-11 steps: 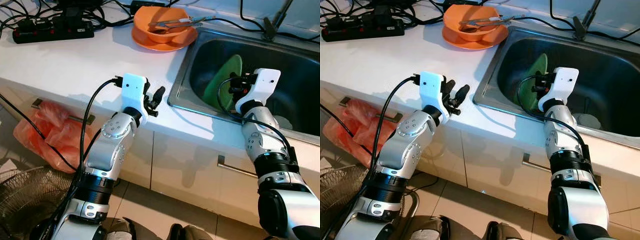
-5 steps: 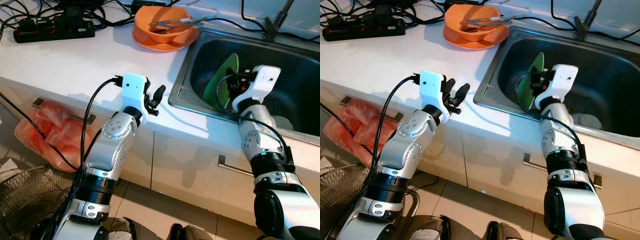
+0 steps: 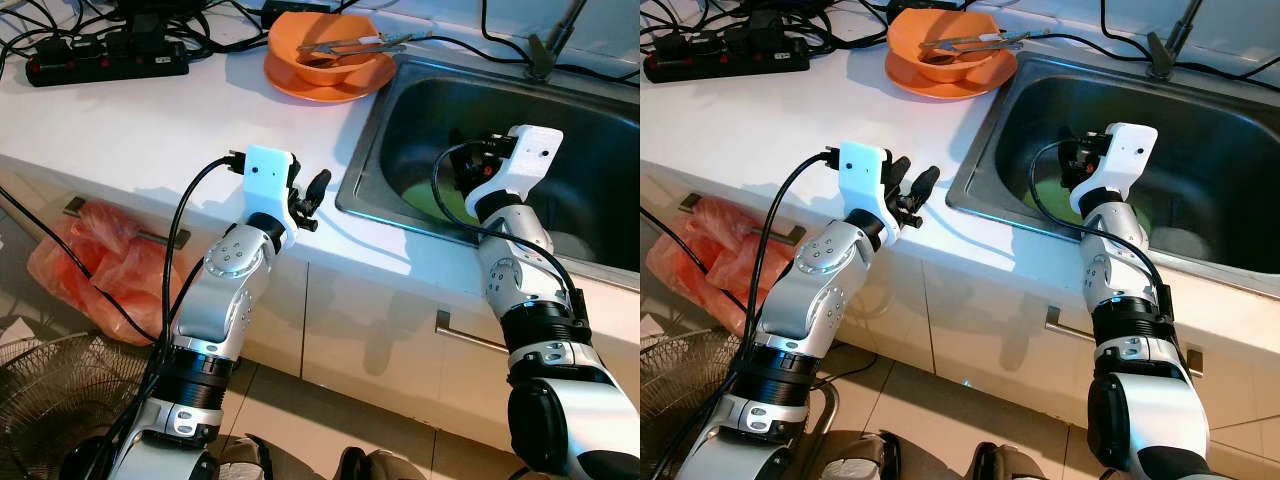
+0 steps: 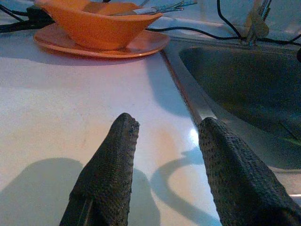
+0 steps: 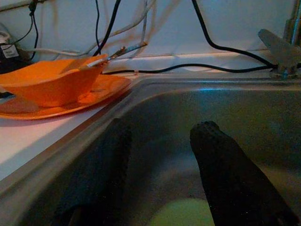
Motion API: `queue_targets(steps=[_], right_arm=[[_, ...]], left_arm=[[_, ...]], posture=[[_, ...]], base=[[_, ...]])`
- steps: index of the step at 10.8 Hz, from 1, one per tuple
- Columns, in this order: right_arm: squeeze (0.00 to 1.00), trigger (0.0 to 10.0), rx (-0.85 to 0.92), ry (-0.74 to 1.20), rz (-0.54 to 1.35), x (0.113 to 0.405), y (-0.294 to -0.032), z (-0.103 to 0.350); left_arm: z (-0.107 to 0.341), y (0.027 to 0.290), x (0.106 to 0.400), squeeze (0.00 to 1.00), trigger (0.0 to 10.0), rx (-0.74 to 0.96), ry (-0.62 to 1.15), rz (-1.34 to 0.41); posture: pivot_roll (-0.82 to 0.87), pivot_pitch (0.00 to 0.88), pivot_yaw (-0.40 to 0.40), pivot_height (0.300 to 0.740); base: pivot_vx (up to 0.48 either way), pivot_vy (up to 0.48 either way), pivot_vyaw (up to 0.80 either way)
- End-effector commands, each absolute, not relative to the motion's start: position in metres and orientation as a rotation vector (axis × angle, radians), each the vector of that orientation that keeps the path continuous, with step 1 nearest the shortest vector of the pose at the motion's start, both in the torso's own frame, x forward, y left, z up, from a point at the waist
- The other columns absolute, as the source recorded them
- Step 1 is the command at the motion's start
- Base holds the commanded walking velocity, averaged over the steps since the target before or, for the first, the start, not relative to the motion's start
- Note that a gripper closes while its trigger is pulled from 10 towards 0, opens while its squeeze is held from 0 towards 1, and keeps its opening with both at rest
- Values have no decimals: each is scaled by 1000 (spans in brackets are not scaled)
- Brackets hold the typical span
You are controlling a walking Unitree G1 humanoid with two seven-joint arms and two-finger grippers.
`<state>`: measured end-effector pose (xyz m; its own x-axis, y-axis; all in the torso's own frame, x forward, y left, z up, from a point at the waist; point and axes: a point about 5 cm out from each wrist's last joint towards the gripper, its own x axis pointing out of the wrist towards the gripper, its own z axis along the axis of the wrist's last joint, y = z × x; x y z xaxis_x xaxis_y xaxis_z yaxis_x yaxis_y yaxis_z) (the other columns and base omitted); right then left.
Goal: Kitchen organization
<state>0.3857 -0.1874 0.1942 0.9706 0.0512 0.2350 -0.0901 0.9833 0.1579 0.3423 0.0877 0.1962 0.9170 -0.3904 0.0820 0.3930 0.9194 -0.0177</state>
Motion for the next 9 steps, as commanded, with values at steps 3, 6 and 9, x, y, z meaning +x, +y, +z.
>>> queue_targets(steps=[3, 6, 9], right_arm=[[0, 10000, 168, -266, 63, 385, -190, 202], [0, 10000, 160, -360, 117, 382, -176, 223], [0, 10000, 115, -423, 155, 378, -163, 241]], left_arm=[[193, 89, 342, 0, 10000, -28, -76, -395], [211, 98, 344, 0, 10000, 12, -210, -302], [232, 104, 348, 0, 10000, 91, -301, -243]], posture=[[69, 163, -59, 740], [70, 165, -52, 740], [62, 164, -43, 740]], base=[[0, 0, 0], [0, 0, 0], [0, 0, 0]])
